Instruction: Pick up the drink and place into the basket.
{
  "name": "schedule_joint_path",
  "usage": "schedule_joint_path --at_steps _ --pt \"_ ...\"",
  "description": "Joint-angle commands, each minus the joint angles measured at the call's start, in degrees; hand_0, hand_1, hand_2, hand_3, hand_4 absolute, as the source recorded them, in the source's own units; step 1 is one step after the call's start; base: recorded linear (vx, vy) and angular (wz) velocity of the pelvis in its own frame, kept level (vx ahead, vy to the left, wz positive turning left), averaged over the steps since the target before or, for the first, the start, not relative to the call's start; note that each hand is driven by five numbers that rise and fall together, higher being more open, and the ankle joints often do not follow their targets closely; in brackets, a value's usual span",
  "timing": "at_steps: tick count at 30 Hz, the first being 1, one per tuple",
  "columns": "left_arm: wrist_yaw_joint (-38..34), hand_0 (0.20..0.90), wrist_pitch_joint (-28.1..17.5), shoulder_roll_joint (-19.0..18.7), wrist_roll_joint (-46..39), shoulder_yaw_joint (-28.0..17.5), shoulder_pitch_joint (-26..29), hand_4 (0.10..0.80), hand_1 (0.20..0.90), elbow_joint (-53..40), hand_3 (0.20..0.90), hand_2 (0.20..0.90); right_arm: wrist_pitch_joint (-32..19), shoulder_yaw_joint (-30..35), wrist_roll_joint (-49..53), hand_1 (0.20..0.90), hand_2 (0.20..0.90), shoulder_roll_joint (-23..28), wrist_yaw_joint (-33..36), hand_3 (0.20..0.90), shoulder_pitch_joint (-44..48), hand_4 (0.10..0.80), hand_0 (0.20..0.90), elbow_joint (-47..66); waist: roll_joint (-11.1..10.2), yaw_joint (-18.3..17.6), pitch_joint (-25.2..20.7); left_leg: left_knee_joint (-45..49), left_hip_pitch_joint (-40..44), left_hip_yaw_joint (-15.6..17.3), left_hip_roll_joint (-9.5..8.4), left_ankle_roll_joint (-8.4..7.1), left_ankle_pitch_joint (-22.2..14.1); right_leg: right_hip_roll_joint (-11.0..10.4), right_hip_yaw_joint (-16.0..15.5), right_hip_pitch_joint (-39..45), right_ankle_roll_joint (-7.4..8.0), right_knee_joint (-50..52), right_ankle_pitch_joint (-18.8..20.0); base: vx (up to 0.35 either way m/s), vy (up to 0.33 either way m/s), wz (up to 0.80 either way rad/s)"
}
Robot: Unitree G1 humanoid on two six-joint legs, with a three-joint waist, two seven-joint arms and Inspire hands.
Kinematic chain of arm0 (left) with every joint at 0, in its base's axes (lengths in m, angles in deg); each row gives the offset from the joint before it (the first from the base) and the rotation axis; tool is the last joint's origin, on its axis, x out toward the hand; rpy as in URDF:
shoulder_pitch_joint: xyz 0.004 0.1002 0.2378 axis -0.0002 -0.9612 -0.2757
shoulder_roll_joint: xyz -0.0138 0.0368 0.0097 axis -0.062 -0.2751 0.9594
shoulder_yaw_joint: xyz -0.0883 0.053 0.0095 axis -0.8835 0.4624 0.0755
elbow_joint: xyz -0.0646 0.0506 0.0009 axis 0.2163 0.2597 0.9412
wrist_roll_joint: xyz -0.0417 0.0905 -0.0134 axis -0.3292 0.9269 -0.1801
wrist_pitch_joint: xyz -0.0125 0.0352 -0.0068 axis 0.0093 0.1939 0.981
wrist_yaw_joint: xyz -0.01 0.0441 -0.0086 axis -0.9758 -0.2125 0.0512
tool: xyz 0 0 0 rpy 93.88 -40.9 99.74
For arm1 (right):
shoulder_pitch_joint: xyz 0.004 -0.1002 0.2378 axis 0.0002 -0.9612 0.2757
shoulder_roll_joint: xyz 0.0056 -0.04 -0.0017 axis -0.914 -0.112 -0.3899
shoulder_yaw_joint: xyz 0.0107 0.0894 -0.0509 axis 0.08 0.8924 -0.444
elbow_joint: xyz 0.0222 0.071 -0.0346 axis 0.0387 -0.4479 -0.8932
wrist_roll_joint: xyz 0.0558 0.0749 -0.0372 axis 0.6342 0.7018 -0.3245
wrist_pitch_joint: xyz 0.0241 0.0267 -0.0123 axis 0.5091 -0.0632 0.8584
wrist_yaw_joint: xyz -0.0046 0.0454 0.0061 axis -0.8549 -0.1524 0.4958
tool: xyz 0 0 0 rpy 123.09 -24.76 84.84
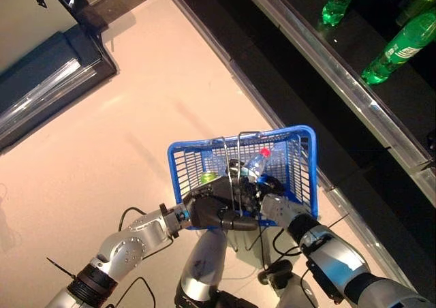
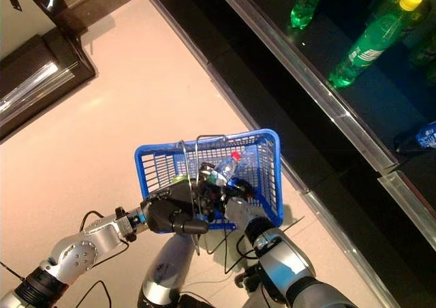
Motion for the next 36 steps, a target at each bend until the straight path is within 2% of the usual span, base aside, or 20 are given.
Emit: schedule_joint_path --at_steps 1,2,3,4,5,6,7,8,9,11,12,13,16,17,21,22,23,26,31,36 --pt "12.1 0.300 -11.3 9.8 -11.6 -4.1 12.9 0.100 0.300 -29.9 0.200 0.300 -5.6 1.8 3.6 0.900 0.900 -2.2 -1.9 0.900 6.9 0.800 0.900 2.6 2.3 0.0 -1.3 0.7 0.2 3.4 -1.95 4.66 -1.0 1.3 1.0 -4.3 -2.89 1.1 7.6 -0.019 -0.013 0.03" --pt "11.9 0.300 -11.2 10.0 -11.6 -4.2 12.8 0.100 0.300 -29.8 0.200 0.300 -6.1 2.0 3.8 0.900 0.900 -2.1 -1.9 0.900 6.7 0.800 0.900 3.1 2.2 -0.1 -1.3 0.7 0.2 3.5 -1.88 4.62 -1.0 1.4 1.0 -4.4 -2.85 1.1 7.6 0.000 0.000 0.00" --pt "11.8 0.300 -11.3 10.1 -11.6 -4.3 12.7 0.100 0.300 -29.8 0.200 0.300 -6.2 2.0 3.8 0.900 0.900 -2.1 -1.9 0.900 6.5 0.800 0.900 3.3 2.0 -0.2 -1.3 0.9 0.7 3.2 -1.90 4.20 -2.3 1.4 1.8 -4.1 -1.98 1.6 6.5 0.000 0.000 0.00" --pt "11.7 0.300 -11.4 10.3 -11.4 -4.8 12.1 0.100 0.300 -29.7 0.200 0.300 -7.4 2.4 4.2 0.900 0.900 -1.6 -1.2 0.900 5.9 0.800 0.900 5.5 1.9 -0.3 -1.2 0.5 0.2 3.6 -1.69 4.57 -0.9 1.5 0.9 -4.5 -2.77 1.0 7.6 -0.024 -0.019 0.03" --pt "11.8 0.300 -11.5 10.5 -10.9 -5.0 11.7 0.100 0.300 -29.6 0.200 0.300 -7.9 2.5 4.3 0.900 0.900 -1.4 -0.5 0.900 5.2 0.800 0.900 7.0 1.8 -0.5 -1.2 0.4 0.2 3.8 -1.58 4.57 -1.0 1.5 0.9 -4.5 -2.74 0.9 7.6 -0.027 -0.018 0.04" --pt "11.9 0.300 -11.8 10.5 -10.4 -5.2 11.4 0.100 0.300 -29.5 0.200 0.300 -8.4 2.5 4.2 0.900 0.900 -1.2 -0.2 0.900 4.8 0.800 0.900 7.9 1.5 -0.7 -1.2 0.6 0.8 3.6 -1.55 4.16 -2.3 1.6 1.7 -4.3 -1.85 1.4 6.5 0.051 -0.034 0.05" --pt "12.1 0.300 -12.2 10.5 -9.9 -5.5 11.0 0.100 0.300 -29.5 0.200 0.300 -8.8 2.6 4.1 0.900 0.900 -1.0 0.0 0.900 4.2 0.800 0.900 9.2 1.4 -0.8 -1.2 0.5 0.8 3.7 -1.48 4.15 -2.3 1.6 1.7 -4.3 -1.83 1.4 6.5 0.000 0.000 0.00" --pt "12.6 0.300 -13.0 10.5 -9.3 -6.1 10.1 0.100 0.300 -29.5 0.200 0.300 -9.5 2.8 3.9 0.900 0.900 -0.1 0.7 0.900 2.8 0.800 0.900 12.3 1.6 -1.1 -1.2 0.1 0.1 4.3 -1.29 4.54 -1.0 1.6 0.9 -4.8 -2.62 1.0 7.6 0.000 0.000 0.00" --pt "12.6 0.300 -13.2 10.5 -9.1 -6.4 9.8 0.100 0.300 -29.4 0.200 0.300 -9.6 2.8 3.9 0.900 0.900 0.0 0.8 0.900 2.3 0.800 0.900 13.3 1.3 -1.3 -1.2 0.3 0.7 4.0 -1.28 4.10 -2.2 1.7 1.7 -4.6 -1.73 1.5 6.5 0.000 0.000 0.00" --pt "11.5 0.300 -14.3 10.3 -9.1 -8.3 7.6 0.100 0.300 -29.0 0.200 0.300 -10.7 2.8 4.8 0.900 0.900 1.3 1.3 0.900 -1.5 0.800 0.900 21.2 1.0 -2.0 -1.2 -0.3 0.7 4.5 -1.05 4.05 -2.1 1.8 1.9 -4.9 -1.54 1.4 6.7 -0.019 0.005 0.00" --pt "11.4 0.300 -14.1 10.2 -9.4 -8.9 7.1 0.100 0.300 -28.9 0.200 0.300 -11.0 3.0 4.8 0.900 0.900 1.7 1.3 0.900 -2.5 0.800 0.900 23.1 1.1 -2.1 -1.2 -0.6 0.2 4.9 -0.94 4.49 -0.8 1.9 1.0 -5.2 -2.37 0.8 7.8 -0.079 0.020 -0.03" --pt "11.0 0.300 -13.9 10.1 -10.6 -10.0 6.0 0.100 0.300 -28.8 0.200 0.300 -11.4 3.3 4.4 0.900 0.900 2.0 1.0 0.900 -4.2 0.800 0.900 25.9 0.9 -2.4 -1.2 -0.7 0.2 5.0 -0.90 4.52 -0.9 1.9 1.1 -5.2 -2.33 0.6 7.8 -0.079 0.008 -0.03" --pt "13.6 0.300 -12.7 11.5 -11.6 -14.7 -0.2 0.100 0.300 -27.8 0.200 0.300 -10.1 4.0 -2.1 0.900 0.900 2.5 2.0 0.900 -14.4 0.800 0.900 41.8 -0.3 -3.8 -1.2 -1.2 0.8 5.2 -0.72 4.37 -2.2 2.4 2.3 -5.6 -1.05 0.9 7.5 0.052 -0.040 -0.02" --pt "13.8 0.300 -12.7 11.6 -11.6 -14.9 -0.6 0.100 0.300 -27.8 0.200 0.300 -10.0 3.9 -2.4 0.900 0.900 2.6 2.0 0.900 -15.0 0.800 0.900 42.4 -0.3 -3.9 -1.2 -1.1 0.9 5.3 -0.75 4.38 -2.3 2.4 2.4 -5.6 -1.00 1.1 7.4 -0.027 0.002 -0.07" --pt "16.8 0.300 -13.3 13.2 -12.1 -18.0 -5.6 0.100 0.300 -25.8 0.200 0.300 -8.7 4.8 -7.8 0.900 0.900 6.0 -2.4 0.900 -24.7 0.800 0.900 55.3 -1.2 -5.9 -1.2 -1.8 1.1 6.3 -0.20 4.55 -2.2 3.3 3.6 -6.4 -0.52 0.4 8.0 -0.034 -0.014 -0.11" --pt "17.3 0.300 -13.8 13.2 -12.3 -18.3 -5.6 0.100 0.300 -25.0 0.200 0.300 -9.0 4.9 -8.0 0.900 0.900 6.6 -3.2 0.900 -25.6 0.800 0.900 57.0 -1.4 -6.3 -1.2 -1.7 1.1 6.6 -0.02 4.51 -2.2 3.5 3.8 -6.5 -0.51 0.3 7.9 -0.110 -0.003 -0.10" --pt "17.6 0.300 -14.3 13.2 -12.4 -18.5 -5.5 0.100 0.300 -24.4 0.200 0.300 -9.8 5.1 -8.2 0.900 0.900 7.1 -4.3 0.900 -26.0 0.800 0.900 58.0 -1.3 -6.6 -1.2 -1.9 0.4 7.1 0.24 4.90 -0.8 3.8 3.1 -6.9 -1.43 -0.6 9.0 -0.099 -0.004 -0.10" --pt "17.6 0.300 -15.4 13.6 -12.4 -19.2 -6.0 0.100 0.300 -23.5 0.200 0.300 -10.6 6.2 -7.8 0.900 0.900 9.2 -7.7 0.900 -28.8 0.800 0.900 64.6 -1.7 -7.8 -1.2 -2.1 1.2 7.8 0.83 4.73 -0.7 4.5 3.8 -6.4 -1.35 -1.2 9.2 -0.037 -0.015 -0.07" --pt "17.2 0.300 -16.3 14.5 -12.7 -20.9 -7.1 0.100 0.300 -21.6 0.200 0.300 -12.3 8.1 -5.7 0.900 0.900 11.6 -17.4 0.900 -32.9 0.800 0.900 77.4 -2.5 -9.8 -1.2 -1.9 2.9 9.3 1.86 4.36 -1.1 4.8 5.2 -5.3 -1.03 -1.8 9.6 -0.013 -0.027 -0.10" --pt "15.2 0.300 -15.3 16.2 -12.7 -22.1 -8.6 0.100 0.300 -19.6 0.200 0.300 -12.5 10.6 -7.8 0.900 0.900 12.6 -24.3 0.900 -34.6 0.800 0.900 83.4 -2.9 -11.4 -2.3 -1.3 4.3 10.3 2.75 3.85 -1.6 5.4 6.8 -4.4 -1.11 -2.8 9.5 -0.012 -0.016 -0.13"
